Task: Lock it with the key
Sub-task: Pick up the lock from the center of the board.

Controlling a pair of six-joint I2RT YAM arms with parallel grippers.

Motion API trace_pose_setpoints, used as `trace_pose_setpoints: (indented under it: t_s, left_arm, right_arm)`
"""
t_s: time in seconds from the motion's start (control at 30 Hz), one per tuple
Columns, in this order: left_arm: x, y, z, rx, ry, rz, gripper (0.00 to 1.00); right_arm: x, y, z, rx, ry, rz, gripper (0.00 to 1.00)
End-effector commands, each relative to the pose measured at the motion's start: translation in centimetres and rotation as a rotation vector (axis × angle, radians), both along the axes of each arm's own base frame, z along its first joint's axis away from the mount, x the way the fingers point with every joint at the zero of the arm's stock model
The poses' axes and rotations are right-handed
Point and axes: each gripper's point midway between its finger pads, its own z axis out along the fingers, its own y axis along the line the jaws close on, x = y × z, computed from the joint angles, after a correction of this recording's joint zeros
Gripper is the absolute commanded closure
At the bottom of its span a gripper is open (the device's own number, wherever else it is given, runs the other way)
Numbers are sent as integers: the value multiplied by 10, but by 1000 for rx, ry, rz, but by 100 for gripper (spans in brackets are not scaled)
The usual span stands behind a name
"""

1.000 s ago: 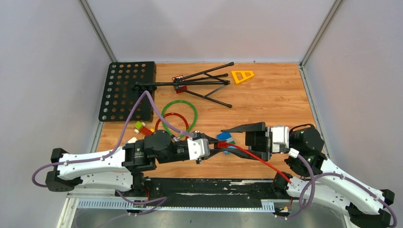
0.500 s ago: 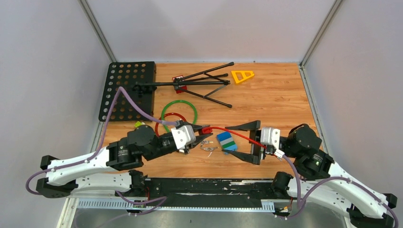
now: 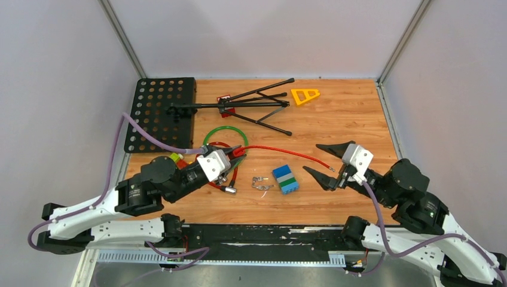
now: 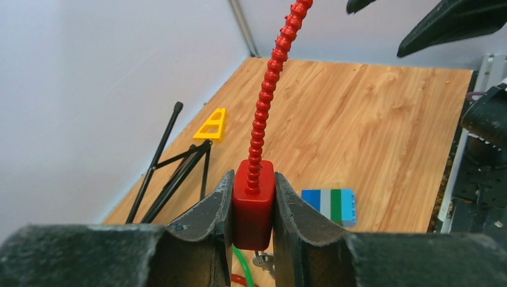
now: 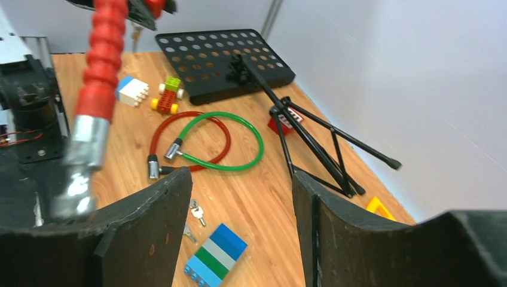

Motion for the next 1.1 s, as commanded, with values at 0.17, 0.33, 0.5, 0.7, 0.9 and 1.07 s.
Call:
trace_pose_setpoints:
  t_s: [0.17, 0.33, 0.5, 0.7, 0.9, 1.07]
  left_arm:
    - [7, 28, 30, -60, -44, 77, 100]
    - [9, 27, 22, -23, -45, 84, 100]
    - [11, 22, 12, 27, -38, 88, 100]
    - [12, 19, 9, 51, -43, 84, 100]
    - [10, 13, 1, 88, -41, 64, 100]
    - [9, 10, -3, 110, -40, 51, 100]
  right_arm:
    - [9, -50, 10, -24, 46, -199, 38]
    - [-17, -41, 25, 5, 120, -63, 43]
    - [-38, -19, 34, -60, 213, 88, 40]
    - [-44, -1, 45, -109, 259, 167, 34]
    - [-40, 16, 46, -122, 266, 200, 40]
    - [-29, 18, 37, -155, 278, 150, 49]
